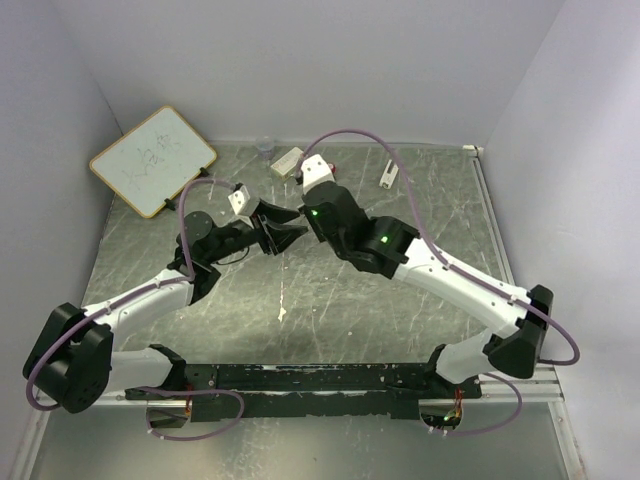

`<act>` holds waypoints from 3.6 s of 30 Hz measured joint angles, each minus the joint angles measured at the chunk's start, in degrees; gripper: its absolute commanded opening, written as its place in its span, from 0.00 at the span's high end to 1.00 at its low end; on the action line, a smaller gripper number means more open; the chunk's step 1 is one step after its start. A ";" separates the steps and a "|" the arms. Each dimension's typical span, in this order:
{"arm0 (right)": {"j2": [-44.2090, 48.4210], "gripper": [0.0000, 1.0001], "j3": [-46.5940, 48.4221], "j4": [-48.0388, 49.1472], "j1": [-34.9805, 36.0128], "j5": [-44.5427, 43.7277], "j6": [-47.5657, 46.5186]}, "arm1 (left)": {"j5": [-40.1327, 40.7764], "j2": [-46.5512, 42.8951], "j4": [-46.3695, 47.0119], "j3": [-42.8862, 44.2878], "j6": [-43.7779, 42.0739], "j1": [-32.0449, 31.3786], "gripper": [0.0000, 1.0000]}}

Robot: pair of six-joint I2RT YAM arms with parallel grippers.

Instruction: Remove the keys from the keyring

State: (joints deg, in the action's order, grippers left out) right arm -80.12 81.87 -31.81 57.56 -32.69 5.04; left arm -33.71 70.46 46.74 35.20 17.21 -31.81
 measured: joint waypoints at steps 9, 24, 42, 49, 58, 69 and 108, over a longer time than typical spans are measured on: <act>-8.94 1.00 10.32 -17.46 4.31 -8.15 4.33 | 3.10 0.00 3.37 -3.10 -0.94 -0.52 0.39; -9.73 1.00 12.09 -22.71 6.95 -11.87 5.95 | 4.85 4.44 22.73 -10.80 -0.59 -4.02 0.46; -9.94 1.00 12.11 -22.93 8.59 -11.93 6.56 | 17.97 8.39 28.59 -10.60 -6.32 -11.32 0.49; -9.94 1.00 12.11 -22.91 9.11 -11.96 6.64 | 21.00 11.10 28.96 -10.58 -6.93 -12.04 0.49; -9.94 1.00 12.09 -22.91 9.42 -11.93 6.80 | 23.67 11.54 30.25 -10.45 -7.48 -12.66 0.50; -9.92 1.00 12.09 -22.86 9.42 -11.98 6.78 | 24.28 12.24 31.50 -10.19 -7.82 -13.03 0.51; -9.20 1.00 11.23 -22.40 9.68 -13.73 6.97 | 24.55 11.67 32.09 -9.75 -10.88 -13.79 0.93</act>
State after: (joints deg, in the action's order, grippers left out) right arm -89.32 93.10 -54.22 67.24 -46.41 12.01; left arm -9.17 82.13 78.83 25.45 6.33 -45.60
